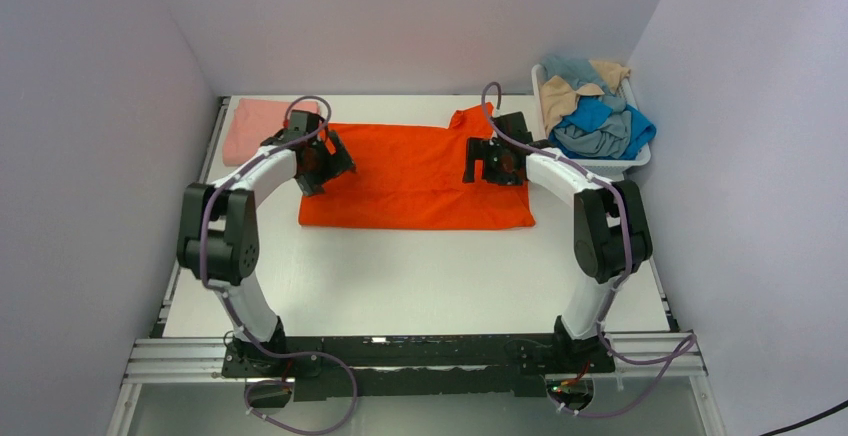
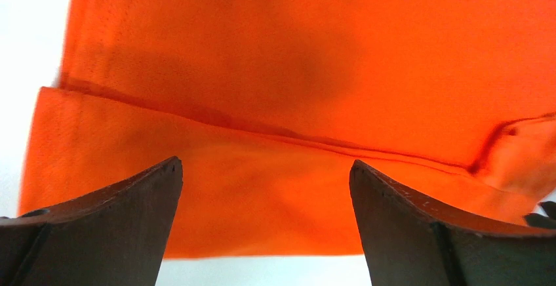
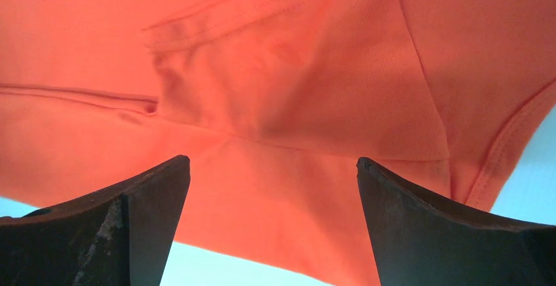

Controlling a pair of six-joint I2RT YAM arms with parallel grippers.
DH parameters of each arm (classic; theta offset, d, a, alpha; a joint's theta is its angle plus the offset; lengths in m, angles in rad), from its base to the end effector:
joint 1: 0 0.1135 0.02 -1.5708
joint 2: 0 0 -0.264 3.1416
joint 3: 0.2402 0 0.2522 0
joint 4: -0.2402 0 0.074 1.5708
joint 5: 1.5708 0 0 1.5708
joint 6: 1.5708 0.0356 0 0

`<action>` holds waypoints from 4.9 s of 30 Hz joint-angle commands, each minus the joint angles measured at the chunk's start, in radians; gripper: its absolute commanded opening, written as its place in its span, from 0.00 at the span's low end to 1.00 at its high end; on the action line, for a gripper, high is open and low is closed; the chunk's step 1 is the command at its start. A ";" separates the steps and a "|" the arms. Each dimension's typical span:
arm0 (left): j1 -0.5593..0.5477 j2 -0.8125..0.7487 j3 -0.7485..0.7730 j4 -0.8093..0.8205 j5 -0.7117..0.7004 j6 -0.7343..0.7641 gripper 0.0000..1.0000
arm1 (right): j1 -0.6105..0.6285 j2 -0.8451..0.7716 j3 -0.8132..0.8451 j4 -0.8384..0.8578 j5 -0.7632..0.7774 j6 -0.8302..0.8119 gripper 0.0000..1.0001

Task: Fold and stack the t-shirts
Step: Fold the flattened tshirt in 1/3 of the way, then grab the side of the flattened tshirt furthest away from the robot with both arms, then fold the other side of the tshirt into a rectangle

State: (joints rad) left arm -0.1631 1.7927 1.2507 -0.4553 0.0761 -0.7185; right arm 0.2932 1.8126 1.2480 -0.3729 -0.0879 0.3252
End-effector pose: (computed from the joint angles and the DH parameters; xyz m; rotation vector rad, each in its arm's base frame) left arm 0.3729 -0.0641 0.2041 -0.6908 2.5307 -0.4203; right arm 0.3696 0.1149 0.2012 0.0041 2.5411 0.3598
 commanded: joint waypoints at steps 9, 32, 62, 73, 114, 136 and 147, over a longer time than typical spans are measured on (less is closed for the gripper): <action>-0.015 -0.076 -0.294 0.036 0.003 -0.023 0.99 | 0.013 -0.140 -0.352 -0.016 -0.018 0.070 1.00; 0.000 -0.283 -0.072 -0.136 -0.152 0.066 0.99 | 0.097 -0.260 -0.053 0.054 0.205 0.110 1.00; 0.149 0.225 0.149 -0.051 -0.039 0.207 0.51 | -0.011 0.351 0.406 0.137 0.256 -0.004 1.00; 0.136 0.208 0.129 -0.081 -0.034 0.234 0.15 | -0.011 0.361 0.416 0.131 0.270 -0.027 1.00; 0.129 -0.047 -0.043 0.061 0.037 0.222 0.00 | 0.005 0.067 0.180 0.126 0.162 -0.076 0.00; 0.108 -0.526 -0.480 -0.017 -0.117 0.183 0.00 | 0.115 -0.546 -0.336 -0.217 0.155 0.016 0.00; 0.108 -0.512 -0.494 -0.013 -0.212 0.147 0.00 | 0.124 -0.608 -0.428 -0.262 0.051 0.070 0.00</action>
State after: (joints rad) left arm -0.0532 1.2743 0.7536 -0.4862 -0.0937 -0.5472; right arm 0.4114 1.2415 0.8425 -0.6075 0.0280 0.3580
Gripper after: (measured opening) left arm 0.012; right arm 0.010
